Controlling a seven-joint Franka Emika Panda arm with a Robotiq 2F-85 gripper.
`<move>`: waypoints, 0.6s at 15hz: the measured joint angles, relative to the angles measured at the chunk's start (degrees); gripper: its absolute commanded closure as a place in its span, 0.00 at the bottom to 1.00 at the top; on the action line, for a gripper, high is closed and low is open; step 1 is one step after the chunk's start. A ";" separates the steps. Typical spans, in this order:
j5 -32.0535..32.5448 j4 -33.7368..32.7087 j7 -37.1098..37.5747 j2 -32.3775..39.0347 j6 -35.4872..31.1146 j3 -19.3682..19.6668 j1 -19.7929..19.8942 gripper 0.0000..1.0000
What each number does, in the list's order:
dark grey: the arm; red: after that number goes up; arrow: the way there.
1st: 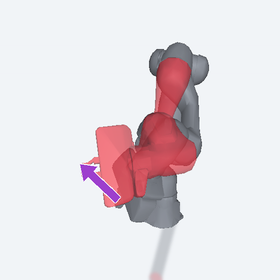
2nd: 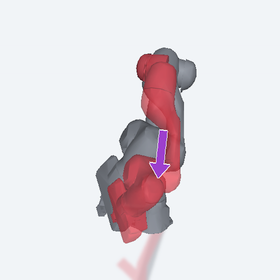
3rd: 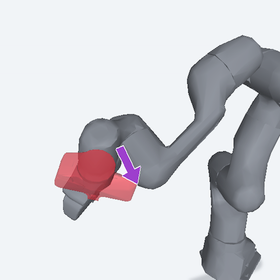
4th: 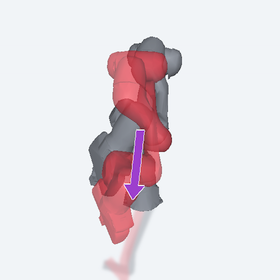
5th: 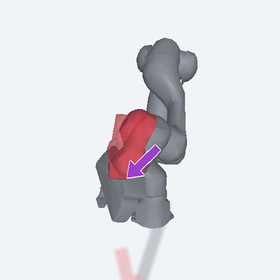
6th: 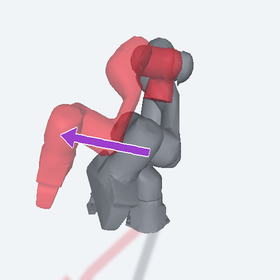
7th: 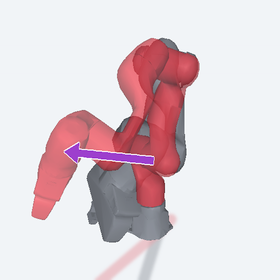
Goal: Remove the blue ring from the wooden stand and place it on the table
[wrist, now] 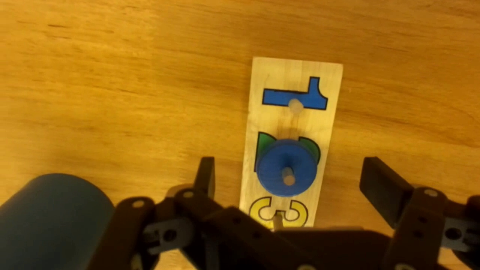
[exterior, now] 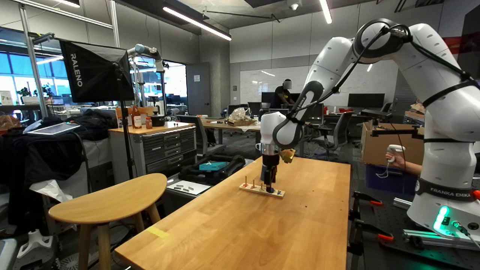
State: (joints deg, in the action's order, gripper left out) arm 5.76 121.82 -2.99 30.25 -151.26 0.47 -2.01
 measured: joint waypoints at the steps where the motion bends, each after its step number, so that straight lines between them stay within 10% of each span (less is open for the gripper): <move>1: 0.00 -0.09 0.00 0.13 0.00 0.11 0.00 0.32; 7: 0.09 -0.93 0.00 1.55 -0.01 0.48 0.00 0.80; 9: 0.11 -1.33 0.00 1.49 -0.01 0.54 0.00 0.81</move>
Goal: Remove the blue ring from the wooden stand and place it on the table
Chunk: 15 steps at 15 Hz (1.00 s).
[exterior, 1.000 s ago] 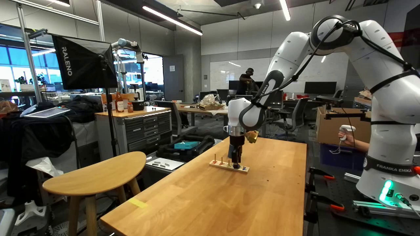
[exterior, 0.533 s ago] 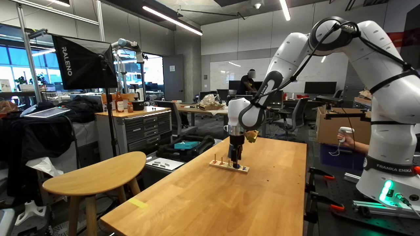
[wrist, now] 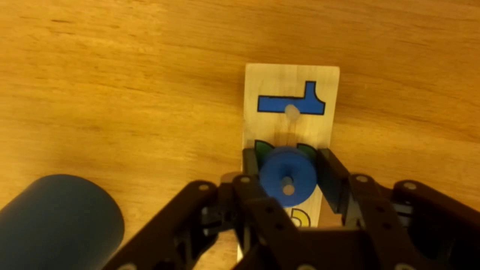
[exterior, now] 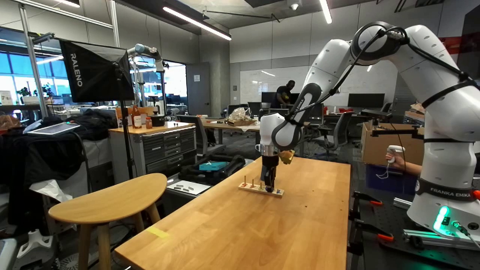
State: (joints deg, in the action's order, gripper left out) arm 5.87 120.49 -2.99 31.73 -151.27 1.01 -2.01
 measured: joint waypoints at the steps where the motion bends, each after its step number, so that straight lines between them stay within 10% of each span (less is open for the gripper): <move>1: 0.01 -0.11 0.00 0.08 0.00 0.04 0.00 0.81; 15: 0.66 -1.90 0.89 -5.18 1.11 4.00 0.40 0.81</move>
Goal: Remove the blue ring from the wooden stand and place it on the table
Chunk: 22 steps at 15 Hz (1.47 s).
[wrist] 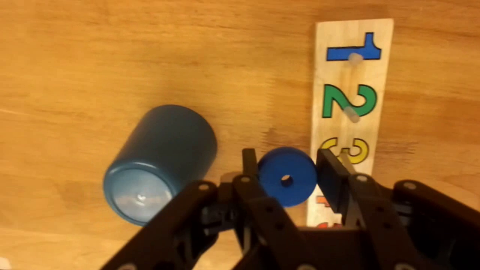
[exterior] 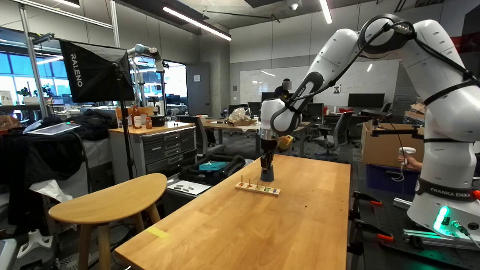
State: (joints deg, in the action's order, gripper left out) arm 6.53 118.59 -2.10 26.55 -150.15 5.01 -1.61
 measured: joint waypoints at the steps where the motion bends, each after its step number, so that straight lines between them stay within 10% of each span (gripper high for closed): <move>1: 0.02 0.05 0.11 0.18 0.21 0.83 0.40 0.81; 7: 0.02 1.58 0.63 3.10 0.82 2.20 2.29 0.77; 8: 0.02 1.95 0.82 3.69 0.85 2.20 2.29 0.36; 13: 0.02 2.76 0.86 4.62 1.22 1.50 2.15 0.01; 22: 0.18 2.76 0.67 -14.45 13.54 -1.64 0.14 0.00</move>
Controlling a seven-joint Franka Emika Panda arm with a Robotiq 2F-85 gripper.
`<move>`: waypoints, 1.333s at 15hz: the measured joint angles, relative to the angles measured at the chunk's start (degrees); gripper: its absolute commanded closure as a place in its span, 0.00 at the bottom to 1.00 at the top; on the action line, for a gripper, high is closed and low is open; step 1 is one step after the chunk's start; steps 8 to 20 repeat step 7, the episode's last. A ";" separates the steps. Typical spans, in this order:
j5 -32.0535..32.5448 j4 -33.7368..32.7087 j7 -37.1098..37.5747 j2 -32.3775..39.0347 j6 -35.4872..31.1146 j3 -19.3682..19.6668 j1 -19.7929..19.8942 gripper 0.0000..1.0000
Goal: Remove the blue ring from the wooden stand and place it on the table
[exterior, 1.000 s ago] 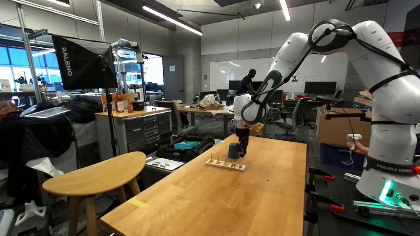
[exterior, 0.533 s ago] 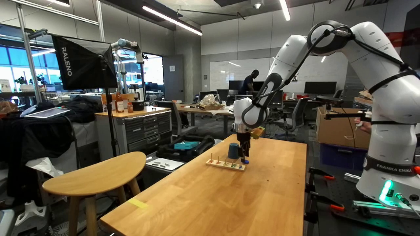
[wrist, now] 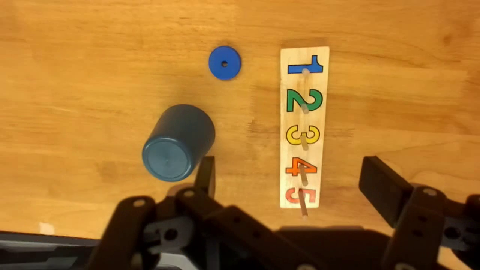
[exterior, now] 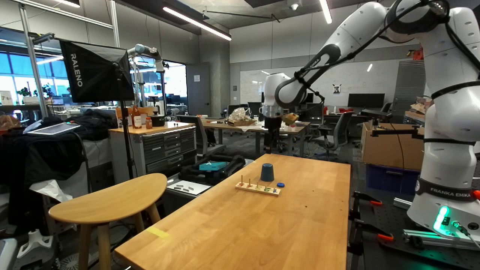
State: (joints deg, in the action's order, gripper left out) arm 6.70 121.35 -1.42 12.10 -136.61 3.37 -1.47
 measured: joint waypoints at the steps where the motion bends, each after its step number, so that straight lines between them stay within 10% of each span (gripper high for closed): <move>1: 0.00 0.01 0.00 -2.72 3.07 0.11 0.25 0.00; 6: 0.02 1.37 -1.53 -11.87 16.97 1.67 3.37 0.00; 20: 0.02 1.80 -1.78 -12.30 17.10 1.75 3.66 0.00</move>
